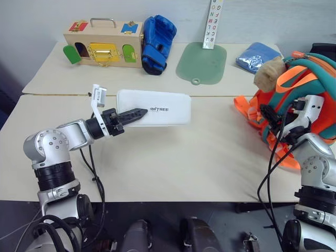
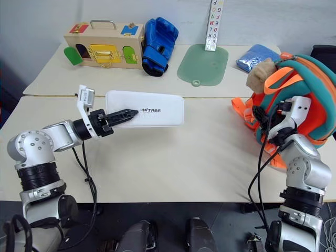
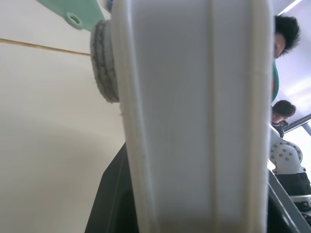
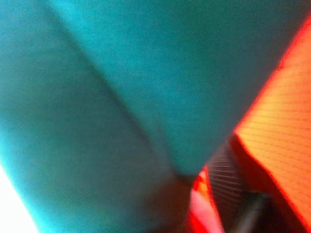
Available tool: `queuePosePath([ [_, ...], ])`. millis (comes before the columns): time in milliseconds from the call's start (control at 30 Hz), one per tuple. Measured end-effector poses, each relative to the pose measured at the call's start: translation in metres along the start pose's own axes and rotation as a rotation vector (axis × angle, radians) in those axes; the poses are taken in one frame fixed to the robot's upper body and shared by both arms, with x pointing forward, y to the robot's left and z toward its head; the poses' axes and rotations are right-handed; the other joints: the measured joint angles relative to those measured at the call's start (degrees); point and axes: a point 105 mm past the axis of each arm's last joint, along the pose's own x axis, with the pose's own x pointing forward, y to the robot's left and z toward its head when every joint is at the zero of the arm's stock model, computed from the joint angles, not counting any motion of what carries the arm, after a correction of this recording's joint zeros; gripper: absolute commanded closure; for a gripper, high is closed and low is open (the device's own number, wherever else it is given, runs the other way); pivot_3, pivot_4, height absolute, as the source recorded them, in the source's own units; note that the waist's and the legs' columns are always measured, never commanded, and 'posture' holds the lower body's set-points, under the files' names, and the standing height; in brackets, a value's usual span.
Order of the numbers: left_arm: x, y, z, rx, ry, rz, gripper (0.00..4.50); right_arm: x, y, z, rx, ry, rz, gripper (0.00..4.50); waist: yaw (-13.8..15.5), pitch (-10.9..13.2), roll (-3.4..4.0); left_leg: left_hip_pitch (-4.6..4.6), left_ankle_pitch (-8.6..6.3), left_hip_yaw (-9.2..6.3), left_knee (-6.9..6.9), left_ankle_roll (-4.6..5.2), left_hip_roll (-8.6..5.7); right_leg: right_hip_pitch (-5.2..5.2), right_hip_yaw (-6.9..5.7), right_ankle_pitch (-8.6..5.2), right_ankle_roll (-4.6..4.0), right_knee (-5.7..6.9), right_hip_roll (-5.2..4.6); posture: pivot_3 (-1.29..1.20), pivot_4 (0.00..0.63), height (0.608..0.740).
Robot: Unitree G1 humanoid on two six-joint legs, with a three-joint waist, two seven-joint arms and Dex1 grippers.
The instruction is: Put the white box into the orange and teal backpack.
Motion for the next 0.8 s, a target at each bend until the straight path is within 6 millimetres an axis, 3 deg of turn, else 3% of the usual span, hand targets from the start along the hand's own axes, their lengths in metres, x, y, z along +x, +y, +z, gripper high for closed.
queuePosePath([
  [100, -0.005, 0.0, 0.005, 0.004, -0.026, 0.009, 3.14, -0.015, 0.041, 0.017, 0.018, 0.024, 0.274, 4.47, 0.1, 0.0, 0.01, 0.0, 0.0, -0.07, -0.06, -0.02, 0.03, 0.0, -0.04, 0.0, 0.0, -0.01, 0.03, 0.0, 0.15, 0.74],
  [167, -0.01, 0.0, 0.011, 0.016, -0.046, 0.019, 3.14, -0.032, 0.069, 0.025, -0.007, 0.076, 0.451, 4.47, 0.0, 0.0, 0.0, 0.0, -0.03, -0.07, -0.07, 0.01, 0.04, 0.0, -0.05, 0.0, 0.0, -0.05, 0.02, 0.0, 0.15, 0.74],
  [267, -0.012, -0.002, 0.02, 0.042, -0.063, 0.026, 3.14, -0.056, 0.092, 0.021, -0.005, 0.192, 0.626, 4.47, 0.1, 0.1, -0.06, -0.04, -0.1, -0.07, -0.12, 0.11, 0.01, -0.01, -0.06, 0.0, 0.0, -0.12, 0.0, 0.0, 0.15, 0.74],
  [433, -0.009, -0.023, 0.058, 0.151, -0.15, -0.019, 3.14, -0.09, 0.136, 0.032, 0.01, 0.338, 0.929, 4.47, 0.1, 0.2, -0.14, -0.02, -0.14, -0.09, -0.08, 0.14, 0.04, 0.02, -0.08, 0.0, 0.0, -0.14, 0.0, 0.0, 0.15, 0.74],
  [533, -0.004, -0.036, 0.066, 0.226, -0.176, -0.059, 3.14, -0.104, 0.147, 0.037, 0.011, 0.381, 1.018, 4.47, 0.2, 0.2, -0.16, -0.07, -0.16, -0.09, -0.07, 0.14, 0.01, 0.02, -0.09, 0.0, 0.0, -0.19, -0.03, 0.0, 0.15, 0.74],
  [667, 0.012, -0.075, 0.06, 0.346, -0.153, -0.245, 3.14, -0.114, 0.151, 0.037, -0.002, 0.442, 1.073, 4.47, 0.6, 0.3, -0.26, -0.14, -0.18, -0.08, 0.0, 0.18, -0.02, 0.03, -0.09, 0.03, 0.05, -0.27, -0.05, 0.0, 0.15, 0.74],
  [800, 0.025, -0.091, 0.048, 0.447, -0.105, -0.339, 3.14, -0.118, 0.146, 0.036, 0.007, 0.479, 1.074, 4.47, 1.1, 0.3, -0.25, -0.11, -0.15, -0.04, 0.02, 0.16, -0.01, 0.03, -0.06, 0.03, 0.06, -0.26, -0.02, 0.0, 0.15, 0.74],
])
